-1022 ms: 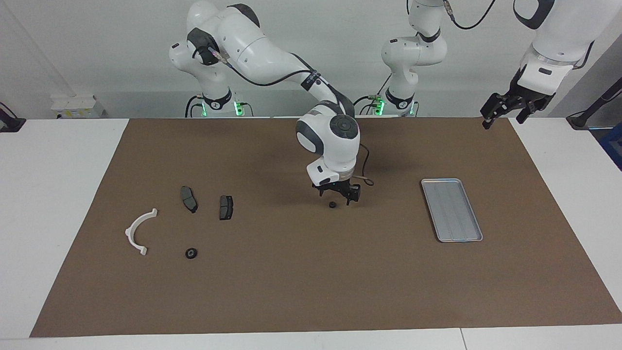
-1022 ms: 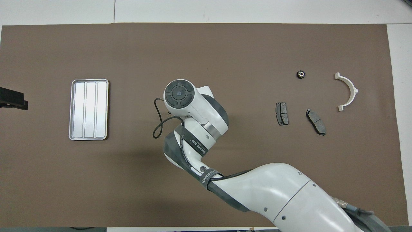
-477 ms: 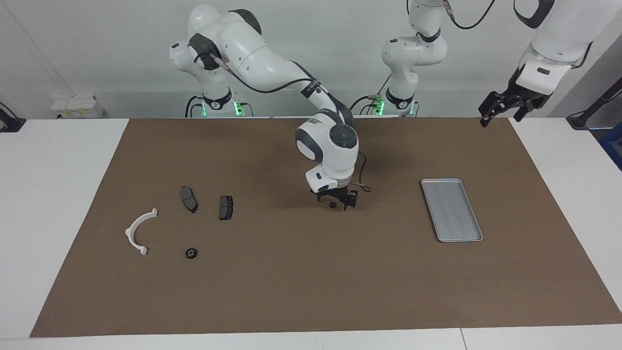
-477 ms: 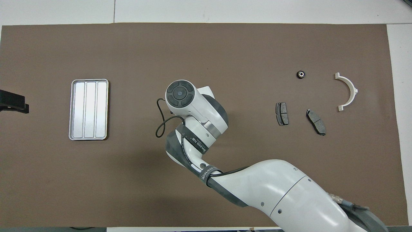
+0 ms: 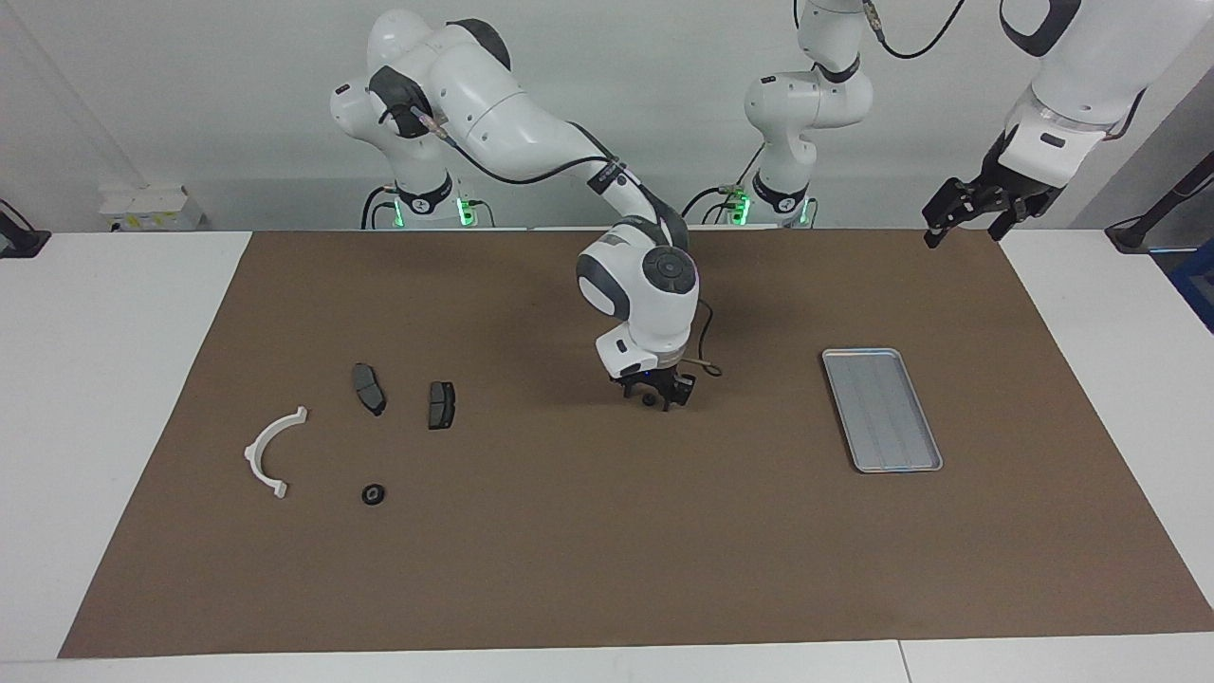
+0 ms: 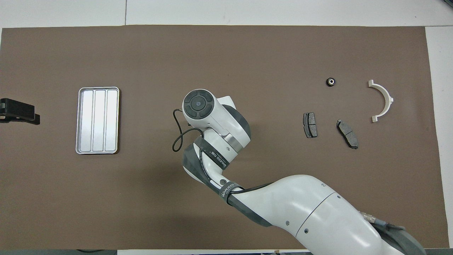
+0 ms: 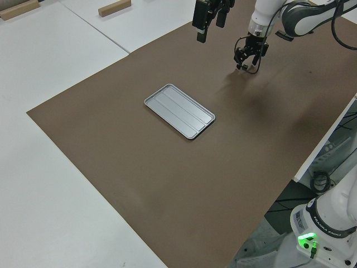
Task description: Place bearing gear from tray to pile
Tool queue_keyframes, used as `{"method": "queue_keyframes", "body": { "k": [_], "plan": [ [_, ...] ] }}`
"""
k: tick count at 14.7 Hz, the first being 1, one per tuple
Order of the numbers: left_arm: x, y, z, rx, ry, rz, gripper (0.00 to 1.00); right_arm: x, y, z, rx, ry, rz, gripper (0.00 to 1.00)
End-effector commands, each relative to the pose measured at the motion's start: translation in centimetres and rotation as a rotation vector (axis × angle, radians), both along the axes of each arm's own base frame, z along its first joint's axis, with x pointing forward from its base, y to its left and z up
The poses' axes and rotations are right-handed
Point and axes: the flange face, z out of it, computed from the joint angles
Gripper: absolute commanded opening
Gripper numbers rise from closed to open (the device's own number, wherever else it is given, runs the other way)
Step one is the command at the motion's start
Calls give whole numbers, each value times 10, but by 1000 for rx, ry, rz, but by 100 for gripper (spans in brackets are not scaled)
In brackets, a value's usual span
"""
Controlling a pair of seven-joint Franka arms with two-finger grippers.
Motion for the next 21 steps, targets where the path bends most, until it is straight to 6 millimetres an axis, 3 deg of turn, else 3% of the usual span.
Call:
{"method": "queue_keyframes", "body": {
  "k": [1,4,7,10,12,15,17,19,21],
  "plan": [
    [-2,-1,0,-11,6,-14,100,1,-4,-5,2,-4,-1,48],
    [-2,-3,-2,-11,6,-18,100,3,-5,-5,4,-6,-2,0],
    [-2,-4,-1,-11,1,-24,100,2,-5,-5,0,-1,-1,0],
    [-3,-4,-1,-12,3,-34,100,7,-16,11,-58,35,-6,0],
    [-4,-4,-2,-12,7,-34,100,48,-65,61,-65,45,28,0],
    [-4,-4,-5,-12,9,-33,100,100,-188,110,-57,52,208,0],
    [-4,-4,-5,-12,7,-33,100,119,-252,112,-51,62,312,0],
    [-4,-6,-4,-12,6,-35,100,133,-314,93,-41,54,373,0],
    [-4,-6,-5,-12,6,-35,100,136,-358,65,-30,38,407,0]
  ]
}}
